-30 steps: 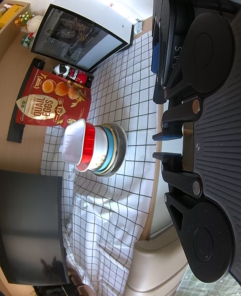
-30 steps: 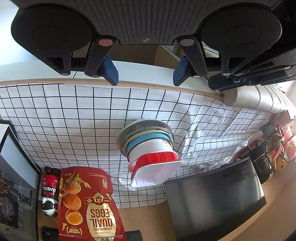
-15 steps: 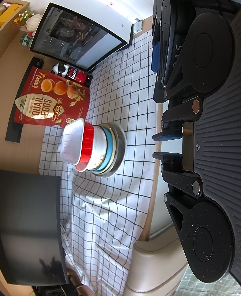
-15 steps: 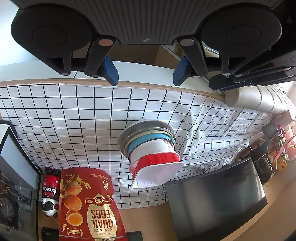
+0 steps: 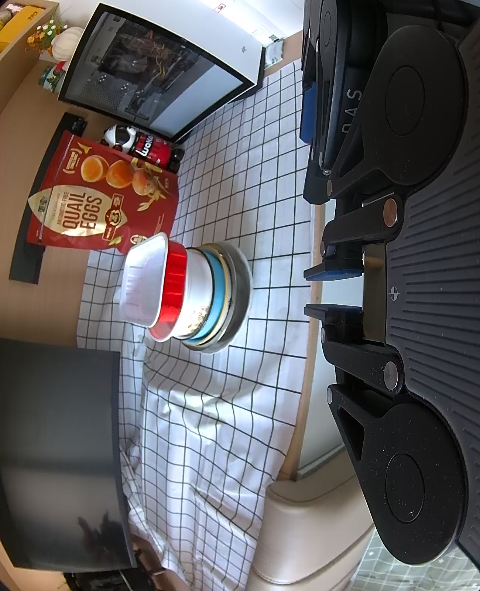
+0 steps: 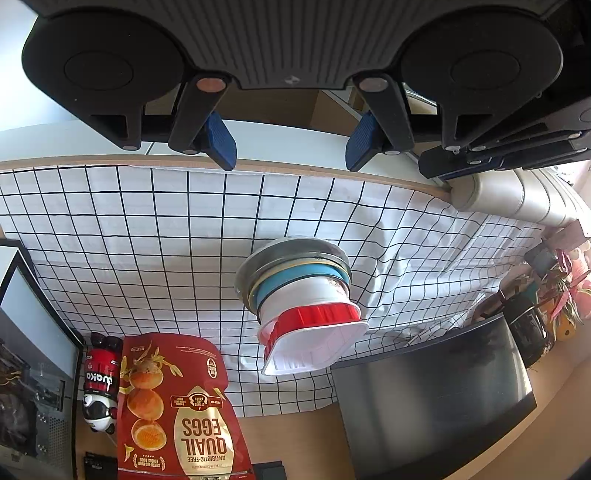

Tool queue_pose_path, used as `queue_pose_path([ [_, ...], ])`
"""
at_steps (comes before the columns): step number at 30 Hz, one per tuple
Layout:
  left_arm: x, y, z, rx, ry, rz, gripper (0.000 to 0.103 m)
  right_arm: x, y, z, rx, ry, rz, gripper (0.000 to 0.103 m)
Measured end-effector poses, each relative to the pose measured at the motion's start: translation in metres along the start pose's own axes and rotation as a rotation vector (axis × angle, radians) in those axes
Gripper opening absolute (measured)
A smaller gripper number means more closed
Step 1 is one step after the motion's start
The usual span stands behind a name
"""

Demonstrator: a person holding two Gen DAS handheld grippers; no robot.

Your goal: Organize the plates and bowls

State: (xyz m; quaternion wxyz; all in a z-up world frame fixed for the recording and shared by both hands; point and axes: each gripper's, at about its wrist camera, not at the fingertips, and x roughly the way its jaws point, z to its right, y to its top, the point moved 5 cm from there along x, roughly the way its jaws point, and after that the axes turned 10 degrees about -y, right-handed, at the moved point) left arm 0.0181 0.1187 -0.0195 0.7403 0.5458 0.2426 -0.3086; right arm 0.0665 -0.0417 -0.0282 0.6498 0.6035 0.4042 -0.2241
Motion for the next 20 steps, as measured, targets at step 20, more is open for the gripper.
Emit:
queue_pose_path([
  [20, 0.009, 0.006, -0.003, 0.01, -0.002, -0.003, 0.016, 0.011, 0.008, -0.001, 0.0, -0.009, -0.006, 0.066],
])
